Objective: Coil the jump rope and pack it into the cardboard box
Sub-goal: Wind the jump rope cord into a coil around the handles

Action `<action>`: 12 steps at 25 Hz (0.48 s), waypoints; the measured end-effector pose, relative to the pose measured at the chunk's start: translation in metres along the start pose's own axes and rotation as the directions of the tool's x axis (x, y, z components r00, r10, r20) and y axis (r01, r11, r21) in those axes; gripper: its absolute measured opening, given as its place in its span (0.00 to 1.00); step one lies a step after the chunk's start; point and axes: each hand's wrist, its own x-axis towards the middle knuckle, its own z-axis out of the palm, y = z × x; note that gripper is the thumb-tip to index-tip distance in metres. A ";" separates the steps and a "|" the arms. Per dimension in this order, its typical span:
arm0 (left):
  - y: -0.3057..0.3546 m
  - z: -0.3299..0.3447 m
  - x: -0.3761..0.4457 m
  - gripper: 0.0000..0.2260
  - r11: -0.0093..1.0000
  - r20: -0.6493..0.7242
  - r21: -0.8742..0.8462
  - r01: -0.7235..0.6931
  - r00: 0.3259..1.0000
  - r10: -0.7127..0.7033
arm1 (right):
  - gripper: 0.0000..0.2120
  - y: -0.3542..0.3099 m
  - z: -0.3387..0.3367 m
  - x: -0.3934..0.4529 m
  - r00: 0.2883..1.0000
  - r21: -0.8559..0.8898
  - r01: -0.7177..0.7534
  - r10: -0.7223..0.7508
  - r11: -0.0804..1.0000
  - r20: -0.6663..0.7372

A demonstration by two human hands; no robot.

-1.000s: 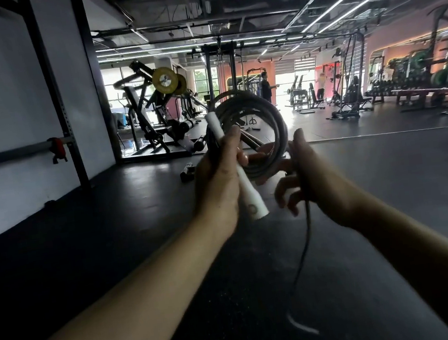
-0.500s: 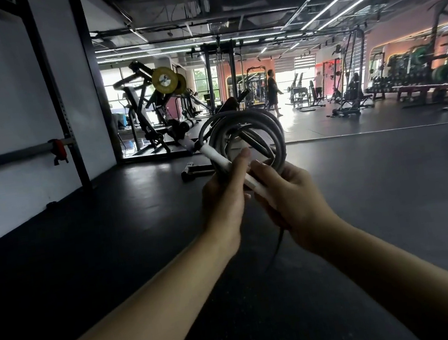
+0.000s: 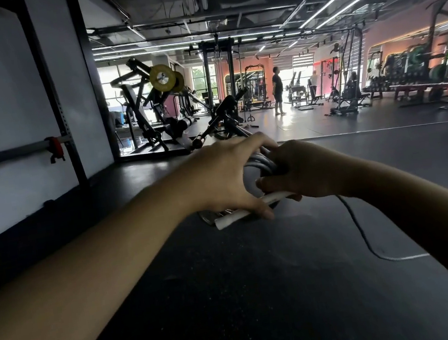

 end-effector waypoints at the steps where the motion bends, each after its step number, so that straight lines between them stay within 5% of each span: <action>1: -0.001 0.003 0.004 0.47 0.999 0.020 -0.022 0.029 0.999 -0.028 | 0.12 0.000 0.000 0.000 1.000 -0.007 -0.005 0.005 1.000 0.000; 6: -0.013 0.019 0.007 0.38 0.933 0.101 -0.326 0.154 0.987 -0.128 | 0.07 0.004 0.005 -0.005 0.998 0.115 -0.028 0.033 0.993 -0.044; 10: -0.021 0.021 -0.004 0.24 0.833 0.023 -0.540 0.123 0.991 -0.131 | 0.17 0.005 -0.008 -0.014 0.986 0.568 -0.081 0.151 0.819 -0.077; 12: -0.020 0.021 -0.010 0.17 0.690 -0.091 -0.721 0.057 0.980 -0.177 | 0.27 0.012 -0.015 -0.016 0.974 0.669 -0.061 0.190 0.741 -0.122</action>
